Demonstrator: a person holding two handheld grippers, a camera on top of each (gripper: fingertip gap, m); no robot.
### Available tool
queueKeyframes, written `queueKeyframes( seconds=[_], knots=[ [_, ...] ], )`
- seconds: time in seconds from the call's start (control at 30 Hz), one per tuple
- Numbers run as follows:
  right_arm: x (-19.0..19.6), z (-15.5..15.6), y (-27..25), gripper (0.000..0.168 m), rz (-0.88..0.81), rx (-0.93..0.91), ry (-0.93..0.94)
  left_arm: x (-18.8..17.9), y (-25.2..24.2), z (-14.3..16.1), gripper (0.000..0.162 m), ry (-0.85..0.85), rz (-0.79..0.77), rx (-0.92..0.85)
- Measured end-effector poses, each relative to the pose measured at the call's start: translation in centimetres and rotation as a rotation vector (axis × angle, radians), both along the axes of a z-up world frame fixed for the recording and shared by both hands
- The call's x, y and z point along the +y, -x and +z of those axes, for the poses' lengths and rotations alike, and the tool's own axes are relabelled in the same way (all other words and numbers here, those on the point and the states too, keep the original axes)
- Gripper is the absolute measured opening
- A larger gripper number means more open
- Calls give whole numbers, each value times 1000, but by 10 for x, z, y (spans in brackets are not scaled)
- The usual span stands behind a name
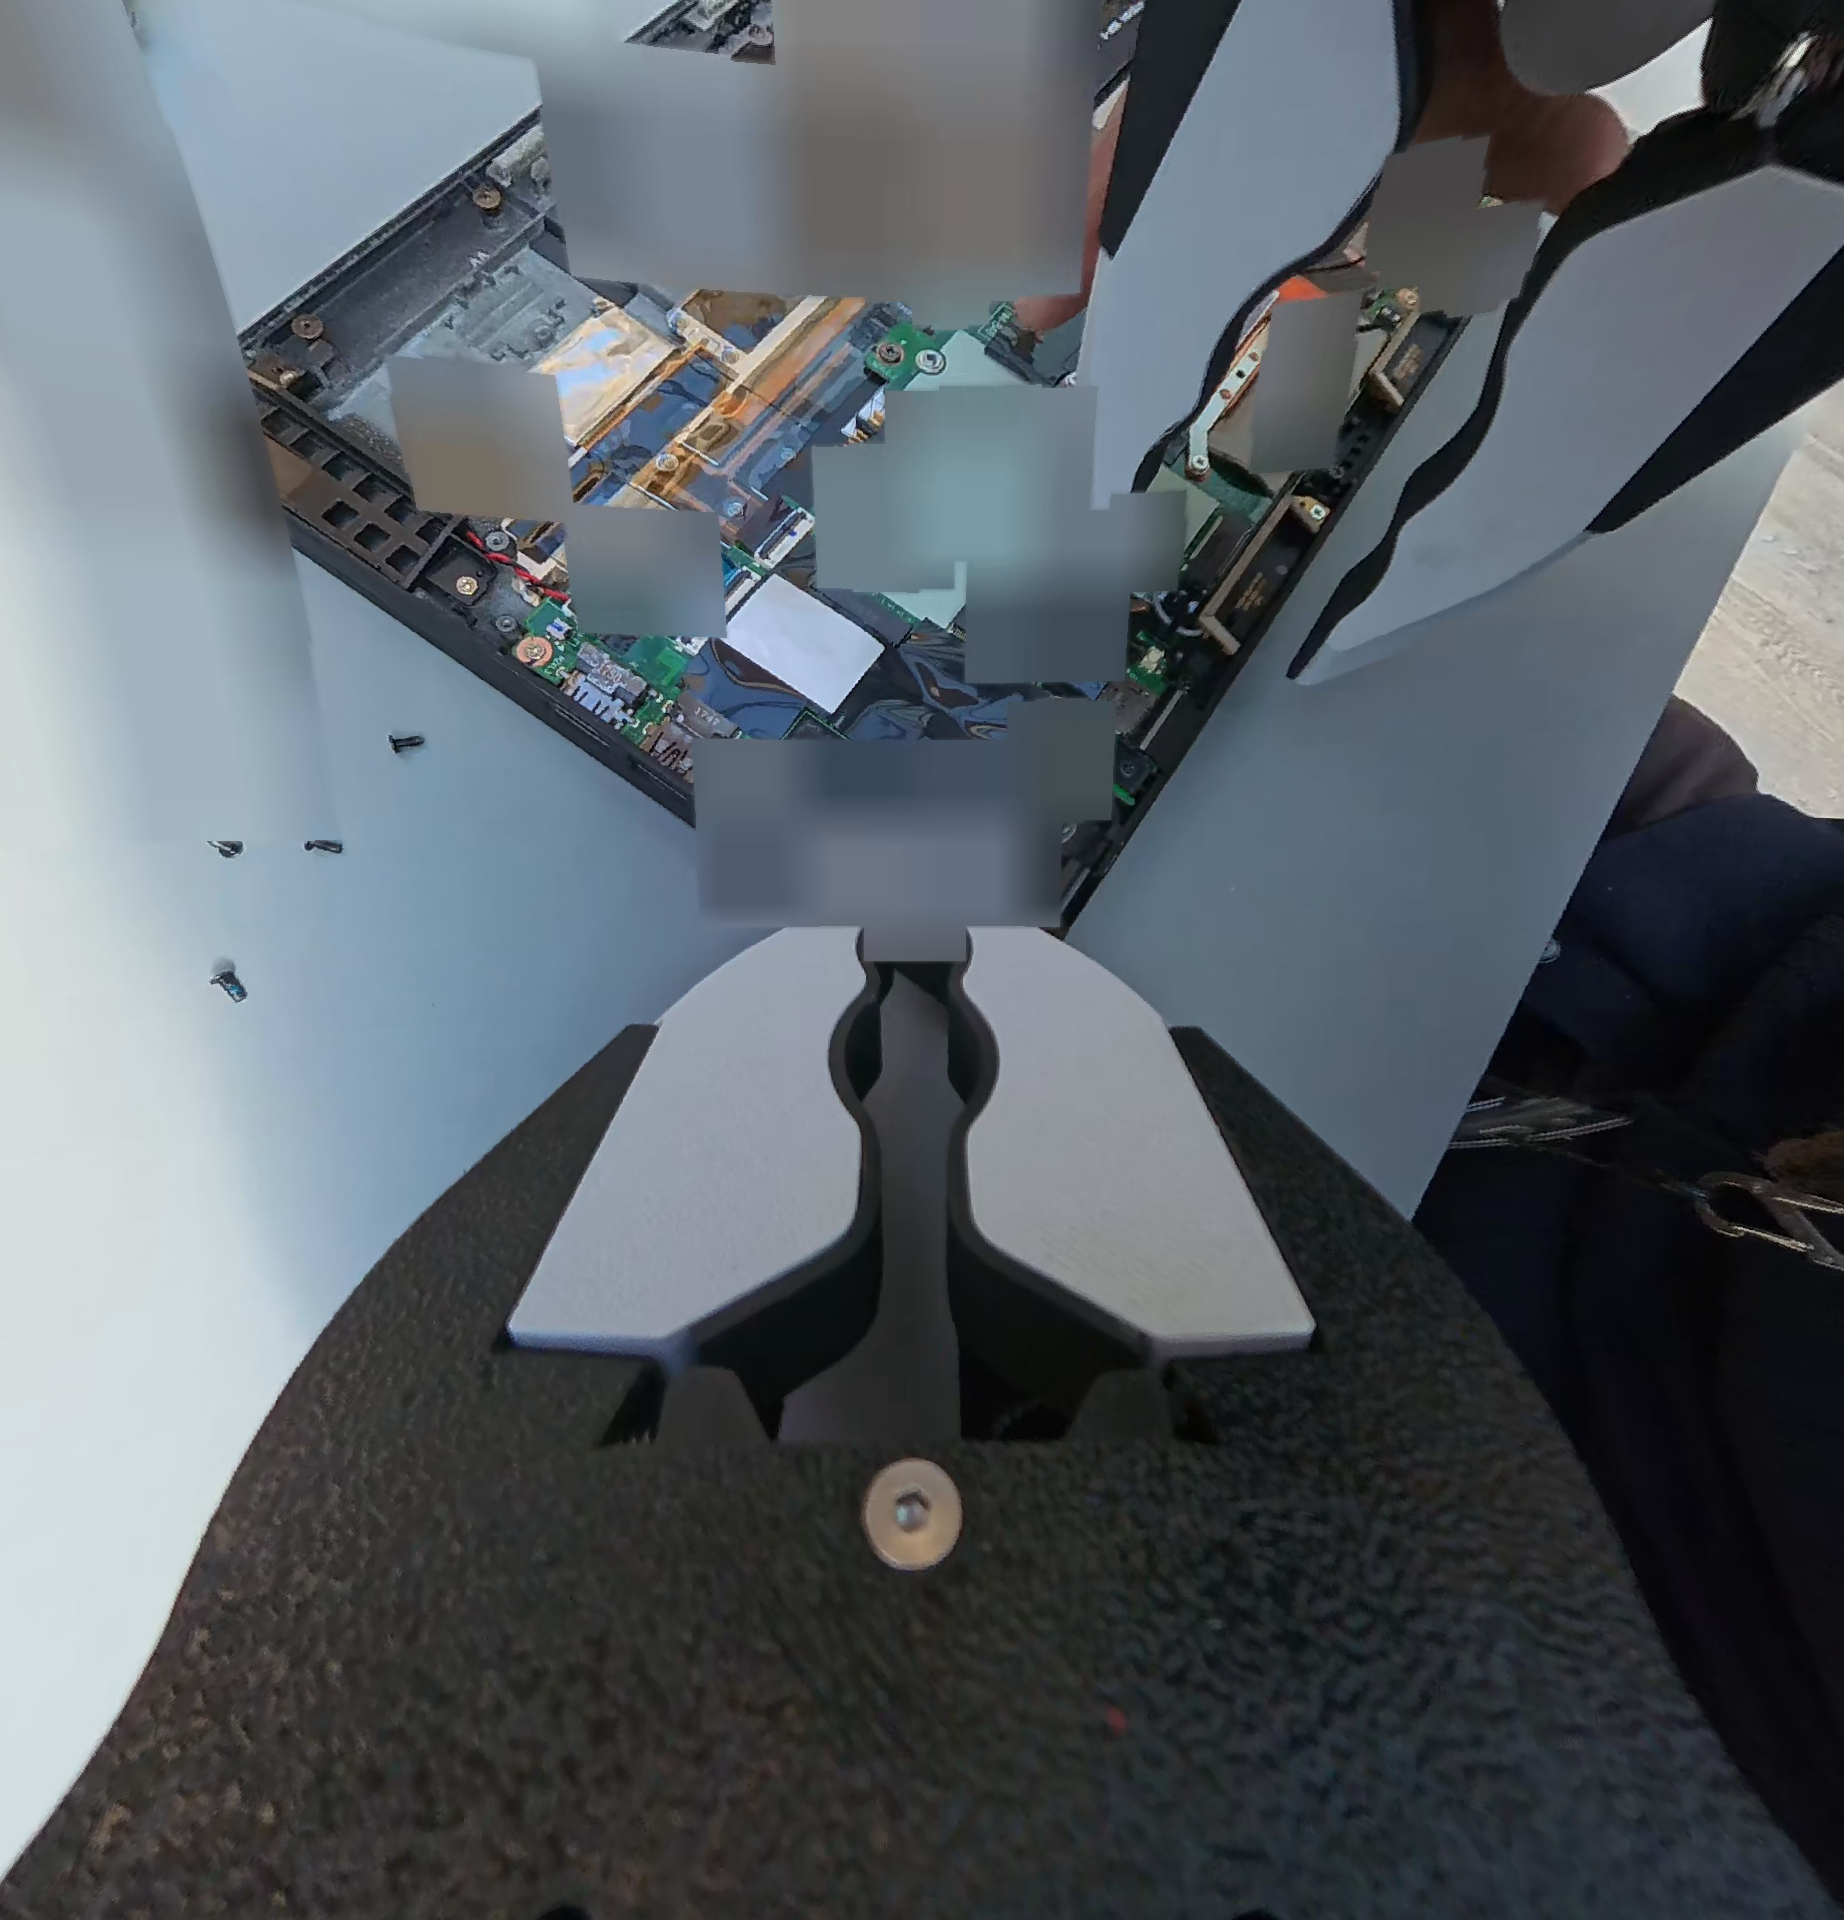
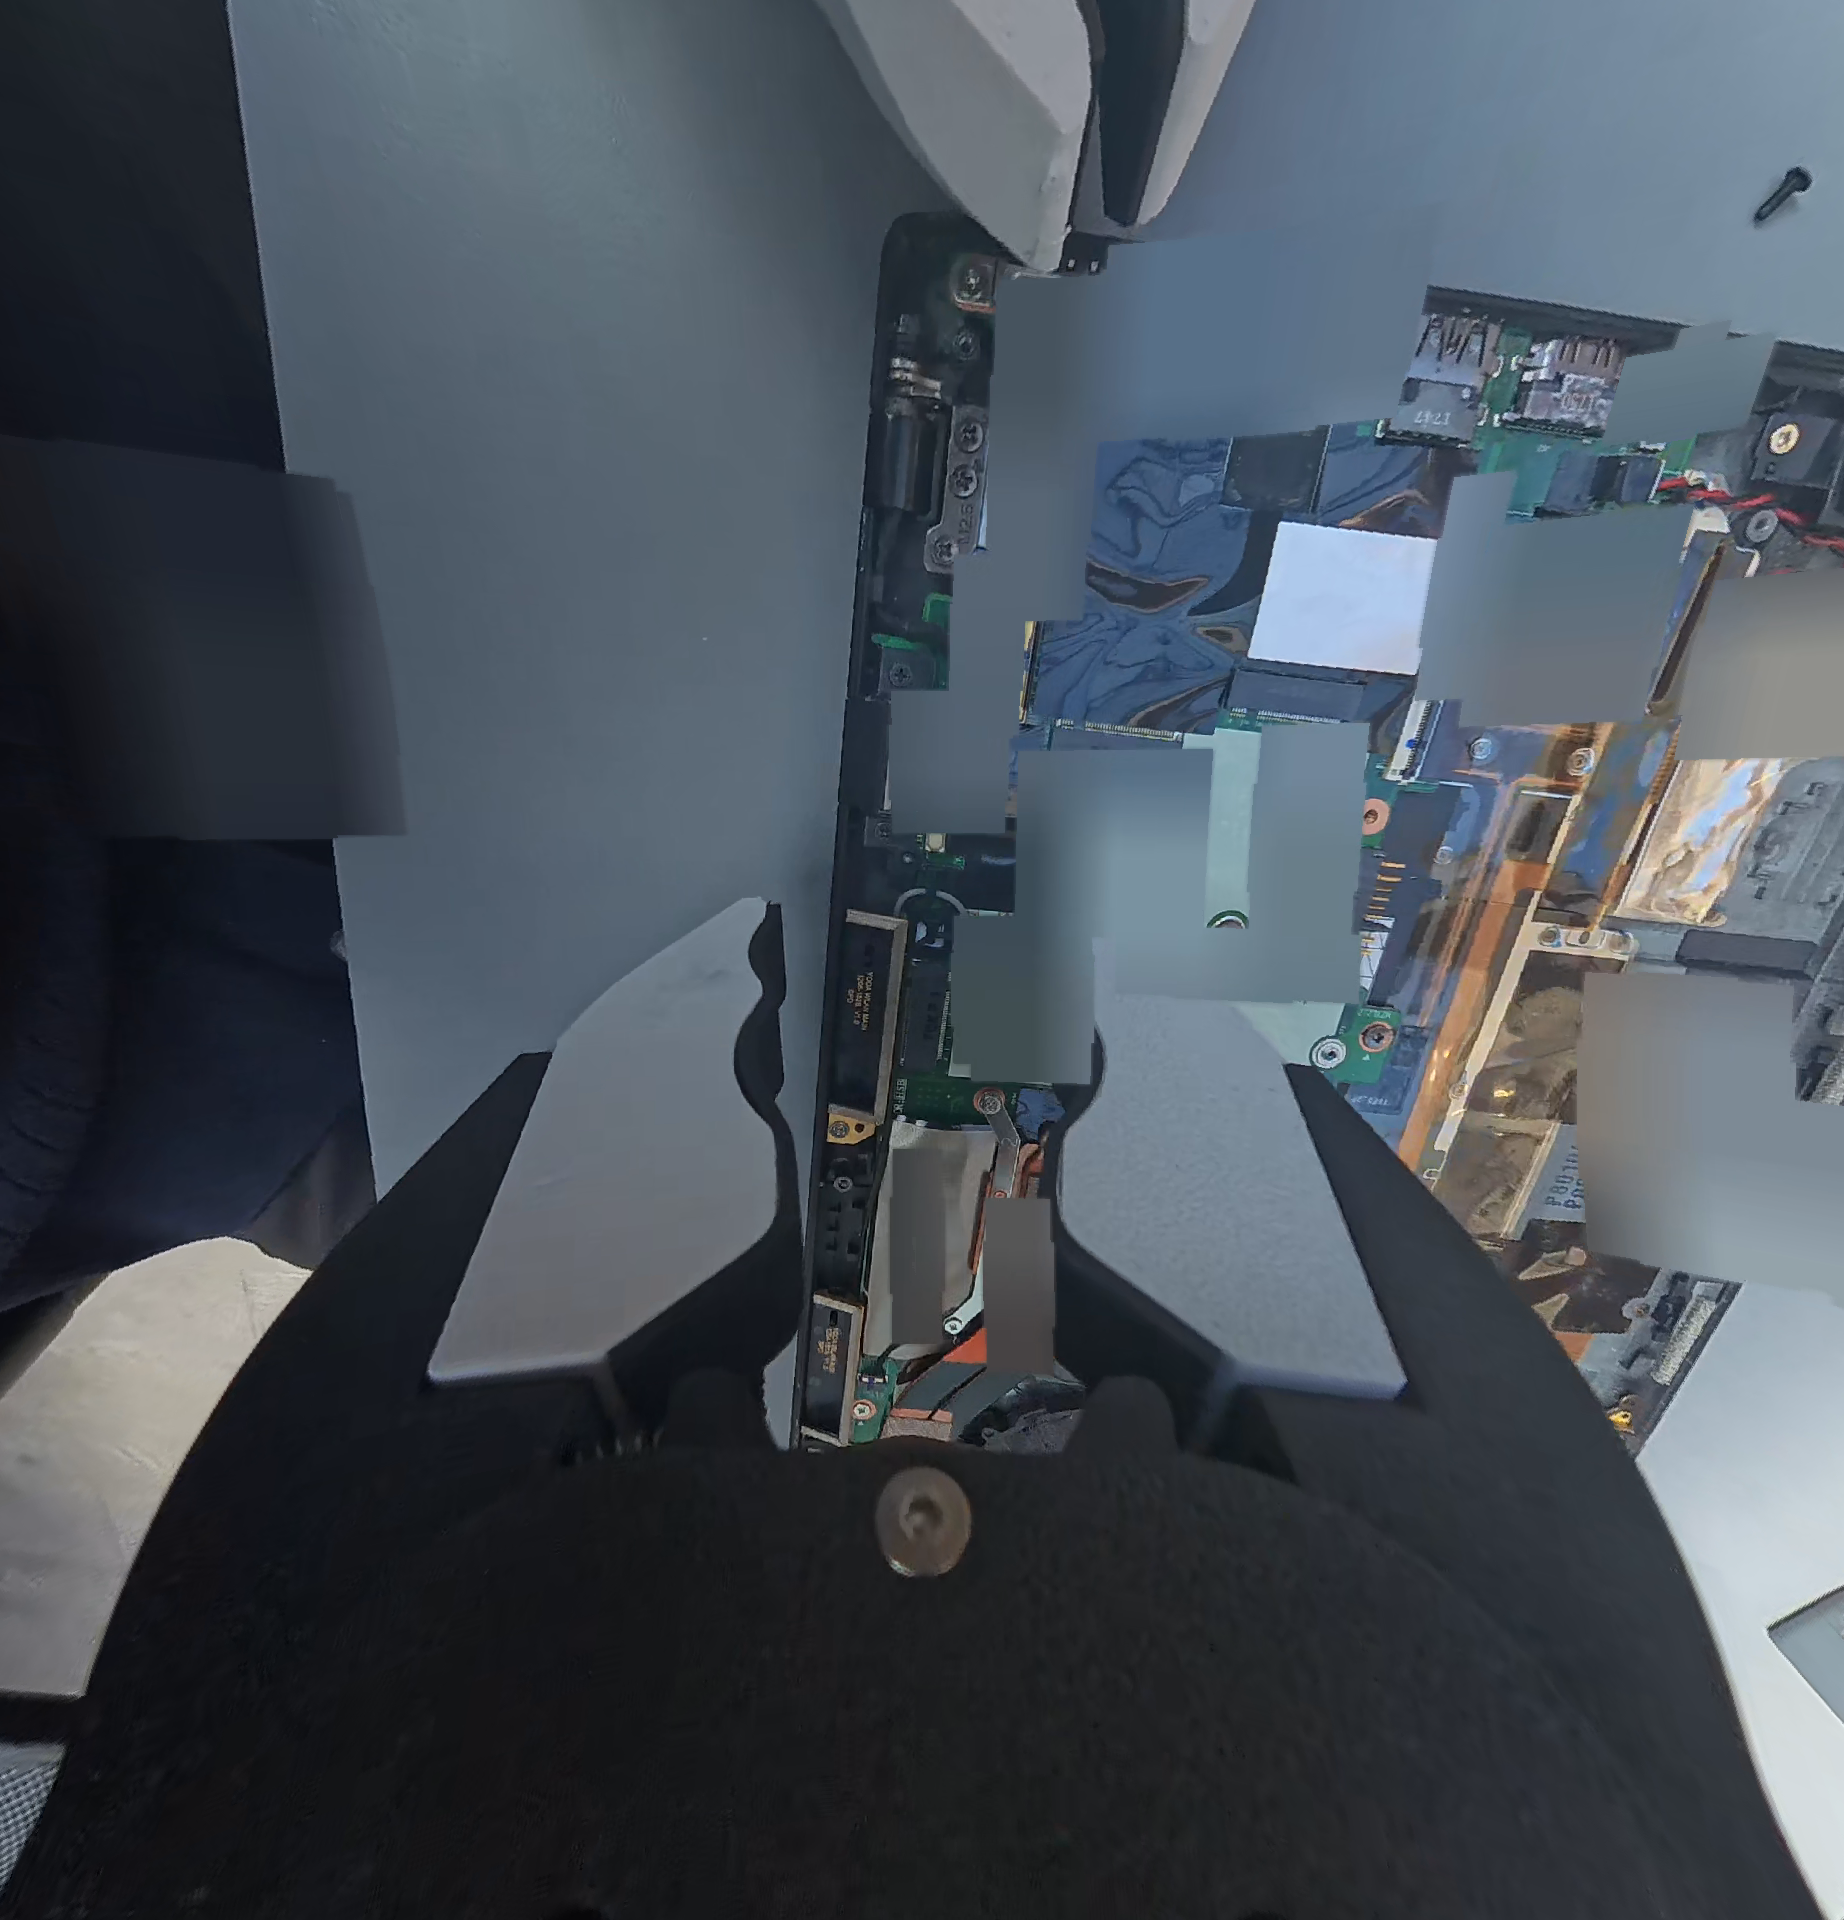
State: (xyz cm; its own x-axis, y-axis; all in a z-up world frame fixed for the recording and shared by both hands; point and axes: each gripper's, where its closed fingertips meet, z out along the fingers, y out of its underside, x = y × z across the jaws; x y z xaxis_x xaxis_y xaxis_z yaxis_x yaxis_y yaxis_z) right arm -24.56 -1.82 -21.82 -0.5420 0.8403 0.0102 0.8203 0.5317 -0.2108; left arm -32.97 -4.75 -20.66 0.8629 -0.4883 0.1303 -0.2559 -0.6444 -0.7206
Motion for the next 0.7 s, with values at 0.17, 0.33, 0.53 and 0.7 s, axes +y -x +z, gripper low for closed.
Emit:
queueKeyframes(
  seconds=[0.17,0.33,0.53,0.7],
  knots=[
    [0,-2,0,49,10,-15,-71,-1,1,1,7,-1,4,0],
    [-2,-4,1,53,-32,-40,-112,-3,0,1,10,11,17,-4],
    [-3,-6,1,56,-44,-24,-184,-8,2,2,11,13,43,-18],
    [-2,-7,1,56,-49,-7,-223,-12,3,3,11,10,50,-10]
  ],
)
